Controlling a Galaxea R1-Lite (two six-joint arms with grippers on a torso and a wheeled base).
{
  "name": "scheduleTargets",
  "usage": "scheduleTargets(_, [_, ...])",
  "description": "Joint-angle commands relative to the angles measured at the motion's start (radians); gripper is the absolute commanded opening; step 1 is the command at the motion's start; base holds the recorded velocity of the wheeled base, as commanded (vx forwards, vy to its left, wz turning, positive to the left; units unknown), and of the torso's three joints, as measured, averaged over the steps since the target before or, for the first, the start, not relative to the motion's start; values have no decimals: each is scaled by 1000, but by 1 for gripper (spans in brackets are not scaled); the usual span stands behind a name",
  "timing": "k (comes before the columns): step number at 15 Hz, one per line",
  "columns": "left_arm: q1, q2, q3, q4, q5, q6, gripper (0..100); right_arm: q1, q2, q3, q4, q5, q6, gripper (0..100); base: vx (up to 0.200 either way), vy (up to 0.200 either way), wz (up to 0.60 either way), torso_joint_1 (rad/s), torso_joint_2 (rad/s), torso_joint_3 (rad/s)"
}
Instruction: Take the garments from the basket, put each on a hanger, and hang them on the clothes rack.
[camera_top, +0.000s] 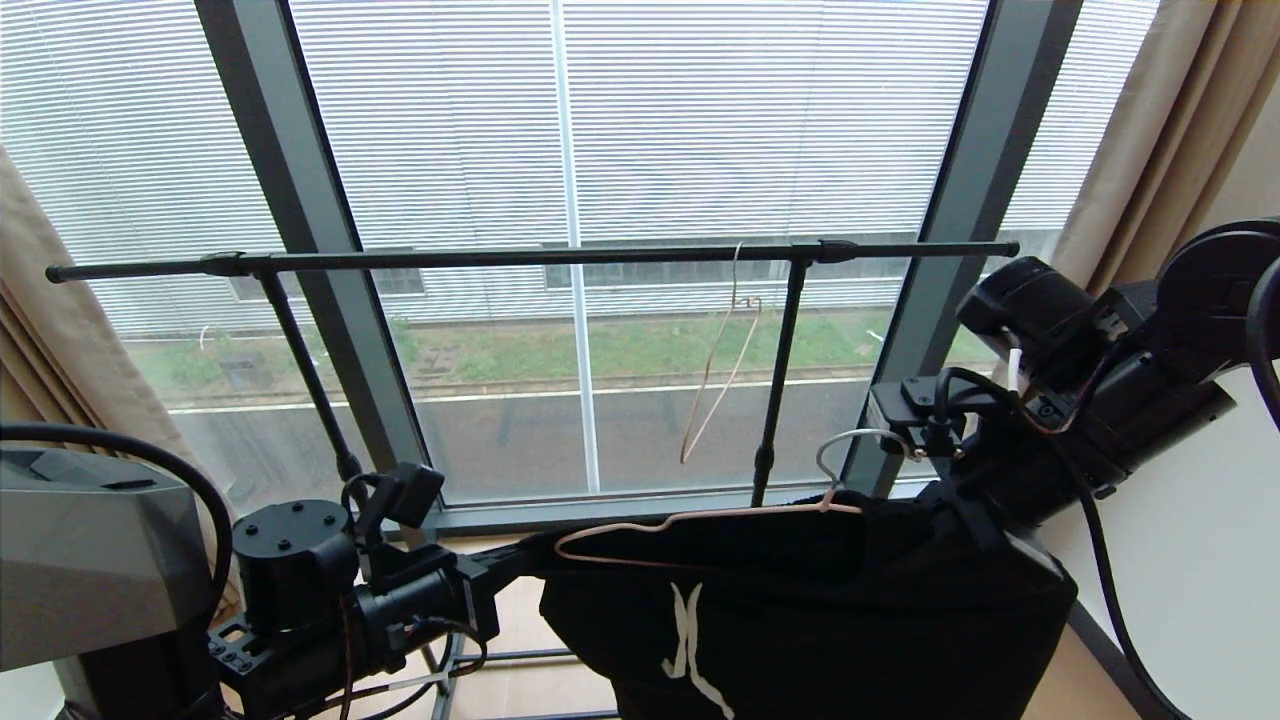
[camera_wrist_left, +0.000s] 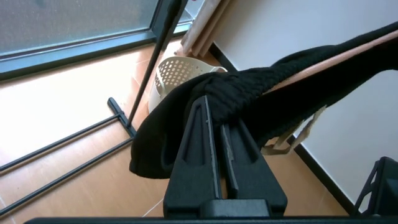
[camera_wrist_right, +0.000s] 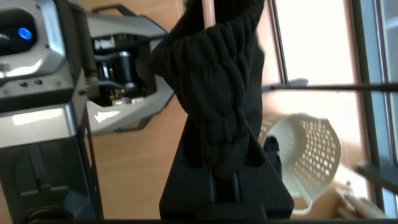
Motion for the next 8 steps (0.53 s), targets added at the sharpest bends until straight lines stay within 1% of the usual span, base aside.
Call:
scheduleTargets(1, [0, -3, 0, -1, -1, -1, 0, -2, 24, 11, -3, -6, -1, 0, 0, 0, 0, 0, 0, 0])
scheduleTargets(4, [-1, -18, 2, -1, -1, -1, 0, -1, 46, 11, -3, -32, 0, 0, 0, 0, 0, 0, 0, 0])
scheduleTargets(7, [-3, -63, 6, -1, -4, -8, 0, -2, 75, 11, -7, -37, 0, 0, 0, 0, 0, 0, 0, 0])
scheduleTargets(8, [-6, -64, 5, -1, -4, -8, 0, -1, 86, 11, -26, -37, 0, 0, 0, 0, 0, 0, 0, 0])
